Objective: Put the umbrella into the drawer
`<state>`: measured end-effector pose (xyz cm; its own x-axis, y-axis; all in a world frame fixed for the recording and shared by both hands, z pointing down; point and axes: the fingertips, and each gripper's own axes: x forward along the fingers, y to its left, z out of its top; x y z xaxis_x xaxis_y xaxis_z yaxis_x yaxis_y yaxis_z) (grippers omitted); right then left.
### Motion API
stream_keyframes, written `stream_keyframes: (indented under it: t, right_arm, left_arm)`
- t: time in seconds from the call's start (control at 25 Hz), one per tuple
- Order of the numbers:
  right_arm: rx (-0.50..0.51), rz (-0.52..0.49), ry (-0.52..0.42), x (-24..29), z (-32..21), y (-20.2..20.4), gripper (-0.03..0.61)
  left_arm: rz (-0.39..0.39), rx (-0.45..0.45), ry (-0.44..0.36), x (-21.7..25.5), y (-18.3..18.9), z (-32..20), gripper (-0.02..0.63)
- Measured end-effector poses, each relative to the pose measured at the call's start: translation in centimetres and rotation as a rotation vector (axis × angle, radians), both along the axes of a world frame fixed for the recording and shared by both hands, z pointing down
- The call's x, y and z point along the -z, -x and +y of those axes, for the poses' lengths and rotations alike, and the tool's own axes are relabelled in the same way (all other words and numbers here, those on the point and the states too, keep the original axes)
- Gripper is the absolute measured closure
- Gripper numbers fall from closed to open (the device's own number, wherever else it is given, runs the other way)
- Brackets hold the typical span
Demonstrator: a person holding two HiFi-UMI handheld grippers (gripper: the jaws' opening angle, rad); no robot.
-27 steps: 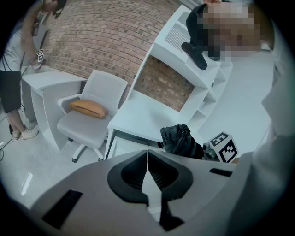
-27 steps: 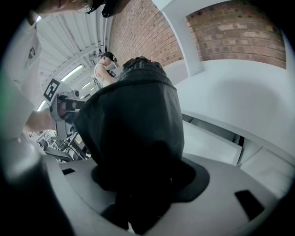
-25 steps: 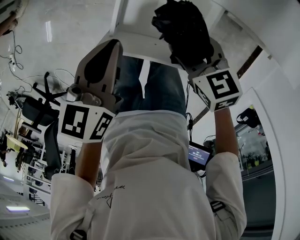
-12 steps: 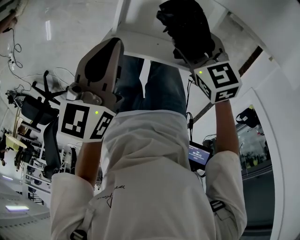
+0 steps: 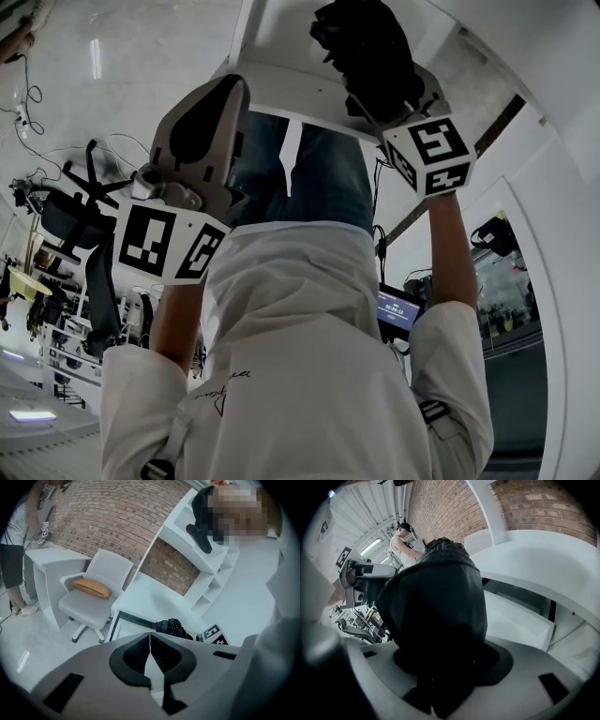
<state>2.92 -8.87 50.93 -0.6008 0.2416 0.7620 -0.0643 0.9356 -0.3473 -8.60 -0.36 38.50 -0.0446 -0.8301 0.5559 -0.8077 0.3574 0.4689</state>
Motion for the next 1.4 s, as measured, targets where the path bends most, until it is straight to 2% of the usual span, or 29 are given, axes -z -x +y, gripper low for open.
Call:
stream_keyframes:
  t: [1.4]
  right_arm:
    - [0.071,0.099,0.001,-4.5,0.7,0.3,0.327]
  left_arm:
    - [0.033,-0.005,0.011,-1.4,-0.5,0.6,0.596]
